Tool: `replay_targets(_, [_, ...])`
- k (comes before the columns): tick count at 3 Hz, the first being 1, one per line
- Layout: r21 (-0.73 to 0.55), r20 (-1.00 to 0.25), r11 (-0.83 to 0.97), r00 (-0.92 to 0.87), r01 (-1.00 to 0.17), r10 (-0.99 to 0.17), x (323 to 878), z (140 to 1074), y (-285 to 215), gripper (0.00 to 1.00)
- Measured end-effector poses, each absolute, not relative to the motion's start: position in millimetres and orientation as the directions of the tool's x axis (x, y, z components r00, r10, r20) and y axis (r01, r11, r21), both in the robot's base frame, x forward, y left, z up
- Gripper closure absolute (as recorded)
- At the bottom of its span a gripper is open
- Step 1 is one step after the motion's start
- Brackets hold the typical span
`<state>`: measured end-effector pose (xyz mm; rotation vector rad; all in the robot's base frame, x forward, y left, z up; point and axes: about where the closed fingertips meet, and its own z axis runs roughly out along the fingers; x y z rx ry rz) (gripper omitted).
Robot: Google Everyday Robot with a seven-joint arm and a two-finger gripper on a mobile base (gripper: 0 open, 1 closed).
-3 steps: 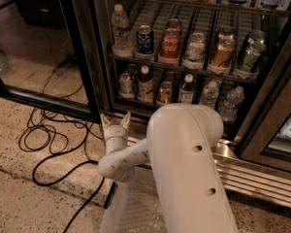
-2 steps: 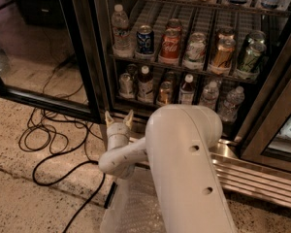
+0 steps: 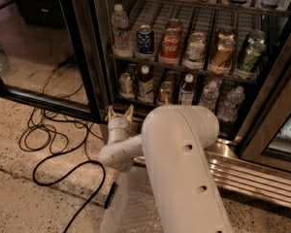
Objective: Pick 7up can from bottom shelf of fridge
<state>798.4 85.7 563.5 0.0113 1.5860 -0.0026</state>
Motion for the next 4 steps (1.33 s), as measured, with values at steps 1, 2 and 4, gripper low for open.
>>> replay_targets(1, [0.000,-1.000,1.000,-0.005,0.016,0.000,809.9,567.8,85.0,0.36])
replay_targets(2, [-0.011,-1.000,1.000,0.010,0.022,-0.011,822.7,573.1,83.7,0.36])
replay_targets(4, [-0.052,-0.997,0.998,0.049,0.030,-0.053,862.2,589.7,84.0,0.38])
